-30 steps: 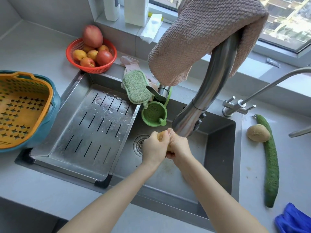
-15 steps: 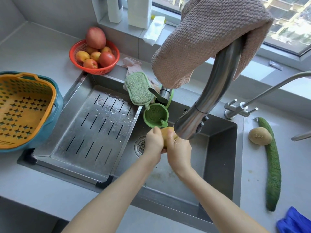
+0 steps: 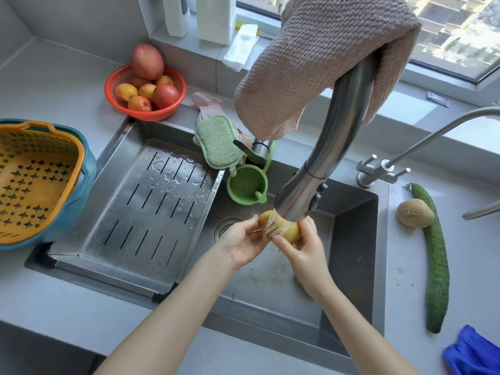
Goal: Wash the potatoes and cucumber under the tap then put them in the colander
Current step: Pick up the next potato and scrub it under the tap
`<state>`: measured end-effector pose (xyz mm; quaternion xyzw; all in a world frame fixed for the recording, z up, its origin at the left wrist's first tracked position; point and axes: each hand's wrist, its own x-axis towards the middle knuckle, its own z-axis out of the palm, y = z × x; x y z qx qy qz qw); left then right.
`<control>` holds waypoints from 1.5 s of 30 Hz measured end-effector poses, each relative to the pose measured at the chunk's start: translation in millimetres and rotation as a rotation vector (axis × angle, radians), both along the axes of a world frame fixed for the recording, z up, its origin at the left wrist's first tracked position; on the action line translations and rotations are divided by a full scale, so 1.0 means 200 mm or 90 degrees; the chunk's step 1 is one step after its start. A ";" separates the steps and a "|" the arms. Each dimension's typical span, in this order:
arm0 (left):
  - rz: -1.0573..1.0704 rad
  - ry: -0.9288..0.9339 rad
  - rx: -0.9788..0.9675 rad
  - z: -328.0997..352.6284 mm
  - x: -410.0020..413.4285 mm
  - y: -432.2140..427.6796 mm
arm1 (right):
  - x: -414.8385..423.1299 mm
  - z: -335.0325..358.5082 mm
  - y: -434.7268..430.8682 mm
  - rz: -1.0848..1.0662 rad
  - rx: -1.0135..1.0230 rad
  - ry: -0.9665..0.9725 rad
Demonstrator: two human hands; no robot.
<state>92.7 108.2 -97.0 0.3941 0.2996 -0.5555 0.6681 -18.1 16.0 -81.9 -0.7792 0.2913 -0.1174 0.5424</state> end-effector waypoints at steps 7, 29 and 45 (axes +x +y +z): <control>-0.083 -0.090 -0.028 0.00 -0.04 -0.01 | -0.03 -0.03 0.04 0.122 -0.090 -0.037; -0.224 -0.640 0.188 -0.01 -0.21 -0.07 | 0.20 -0.01 0.01 -0.289 0.306 0.284; -0.229 -0.022 0.084 0.00 0.01 0.03 | 0.10 -0.03 0.05 0.111 -0.494 0.066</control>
